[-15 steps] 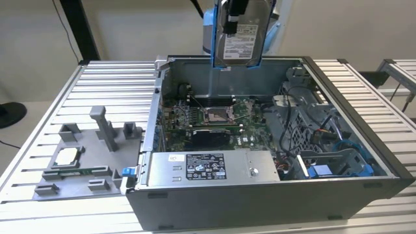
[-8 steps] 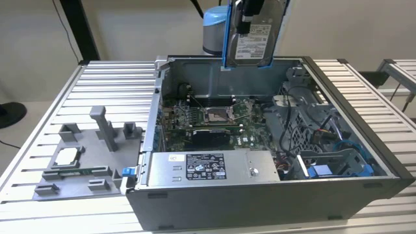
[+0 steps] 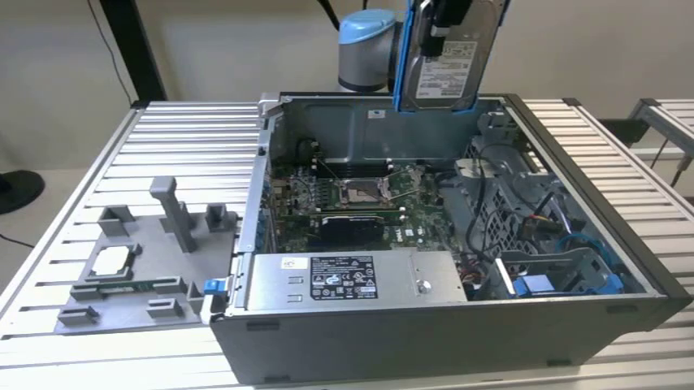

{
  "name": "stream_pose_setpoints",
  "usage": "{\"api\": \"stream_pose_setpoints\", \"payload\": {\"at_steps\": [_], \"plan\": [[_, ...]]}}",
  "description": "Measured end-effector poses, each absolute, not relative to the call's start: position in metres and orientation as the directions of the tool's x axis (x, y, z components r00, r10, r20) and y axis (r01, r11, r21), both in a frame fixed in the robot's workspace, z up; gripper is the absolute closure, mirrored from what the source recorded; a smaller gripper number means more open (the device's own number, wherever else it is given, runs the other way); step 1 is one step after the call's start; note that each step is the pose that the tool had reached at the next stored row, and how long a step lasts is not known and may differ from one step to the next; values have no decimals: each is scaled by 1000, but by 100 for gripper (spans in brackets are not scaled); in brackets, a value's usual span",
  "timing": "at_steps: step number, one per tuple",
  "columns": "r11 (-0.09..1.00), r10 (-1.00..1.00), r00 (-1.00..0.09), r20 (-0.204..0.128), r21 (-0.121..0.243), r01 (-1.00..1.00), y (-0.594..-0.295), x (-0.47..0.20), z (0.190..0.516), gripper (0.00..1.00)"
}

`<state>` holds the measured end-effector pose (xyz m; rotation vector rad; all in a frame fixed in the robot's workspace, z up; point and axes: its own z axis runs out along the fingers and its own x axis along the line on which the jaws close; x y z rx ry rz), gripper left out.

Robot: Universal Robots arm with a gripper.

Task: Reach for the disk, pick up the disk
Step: 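Pick up the disk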

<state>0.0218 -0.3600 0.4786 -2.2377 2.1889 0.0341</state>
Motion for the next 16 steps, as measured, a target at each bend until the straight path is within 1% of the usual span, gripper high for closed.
{"api": "stream_pose_setpoints", "payload": {"at_steps": [16], "plan": [[-22,-999,22,-23,7,-1000,-360,67,479,100]]}}
